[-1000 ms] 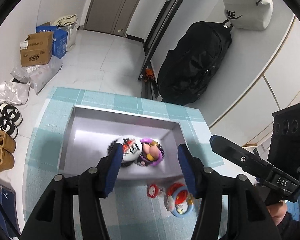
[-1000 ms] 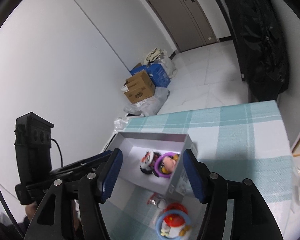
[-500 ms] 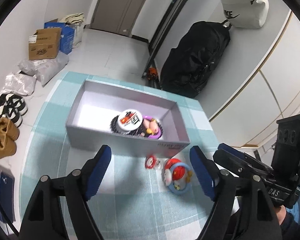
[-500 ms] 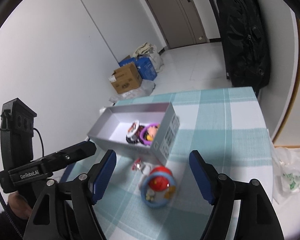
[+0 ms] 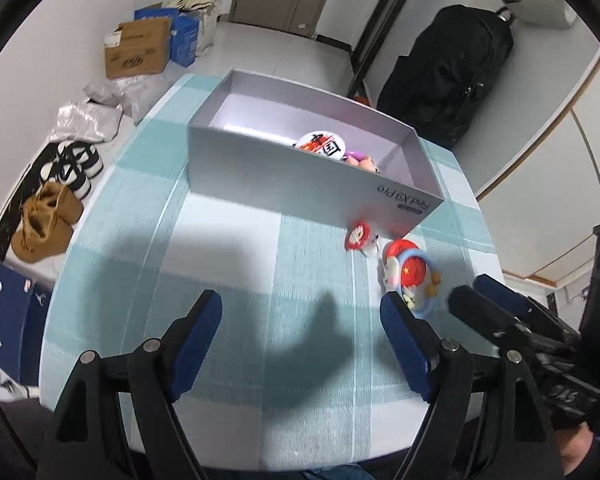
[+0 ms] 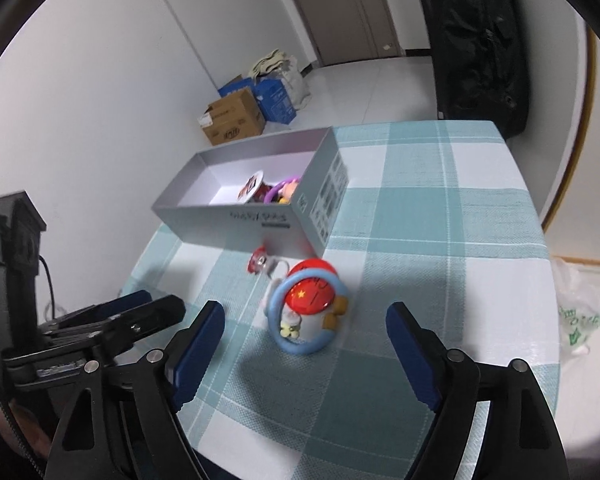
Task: Organize jewelry
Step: 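Move both grippers back toward the blue ring rattle beside the box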
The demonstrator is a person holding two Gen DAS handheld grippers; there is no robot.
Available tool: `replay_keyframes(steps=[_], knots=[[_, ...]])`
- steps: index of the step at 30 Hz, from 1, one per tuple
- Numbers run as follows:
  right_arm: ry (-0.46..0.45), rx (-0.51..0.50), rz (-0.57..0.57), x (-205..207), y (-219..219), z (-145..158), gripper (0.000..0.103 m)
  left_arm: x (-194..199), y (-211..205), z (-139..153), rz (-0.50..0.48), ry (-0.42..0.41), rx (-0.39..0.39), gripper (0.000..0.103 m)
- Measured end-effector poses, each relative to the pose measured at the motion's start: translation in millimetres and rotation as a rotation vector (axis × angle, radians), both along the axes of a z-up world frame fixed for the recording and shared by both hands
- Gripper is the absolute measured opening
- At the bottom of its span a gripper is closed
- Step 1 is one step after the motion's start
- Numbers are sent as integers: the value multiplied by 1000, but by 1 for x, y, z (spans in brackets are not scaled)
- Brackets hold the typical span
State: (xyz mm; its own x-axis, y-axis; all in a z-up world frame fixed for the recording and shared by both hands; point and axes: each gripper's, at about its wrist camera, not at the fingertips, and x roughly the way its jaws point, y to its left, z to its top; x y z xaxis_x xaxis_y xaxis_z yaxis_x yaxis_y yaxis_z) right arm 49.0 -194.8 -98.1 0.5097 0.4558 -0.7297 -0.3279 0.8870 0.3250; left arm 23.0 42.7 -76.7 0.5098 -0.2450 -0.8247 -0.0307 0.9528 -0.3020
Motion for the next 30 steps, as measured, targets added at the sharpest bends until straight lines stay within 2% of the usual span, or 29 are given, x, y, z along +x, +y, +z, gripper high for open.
replay_keyframes(steps=[5,11,15,19,25,29,30], knots=[[26,-43,11,1,11,-12,83,-5,2,-8,24,55,13,78],[38,-47,12,9,22,-18,83,-7,0,-3,23,17,58,78],[48,-35,6,13,24,-21,83,-7,6,-2,40,1,50,78],[54,-1,7,15,19,-21,83,-9,10,-7,100,15,120,78],[25,-48,20,15,26,-21,83,-8,12,-9,102,11,107,78],[-6,-110,46,12,36,-23,76,-9,10,-8,94,6,110,78],[-21,-132,54,11,39,-23,72,-9,11,-7,92,4,111,78]])
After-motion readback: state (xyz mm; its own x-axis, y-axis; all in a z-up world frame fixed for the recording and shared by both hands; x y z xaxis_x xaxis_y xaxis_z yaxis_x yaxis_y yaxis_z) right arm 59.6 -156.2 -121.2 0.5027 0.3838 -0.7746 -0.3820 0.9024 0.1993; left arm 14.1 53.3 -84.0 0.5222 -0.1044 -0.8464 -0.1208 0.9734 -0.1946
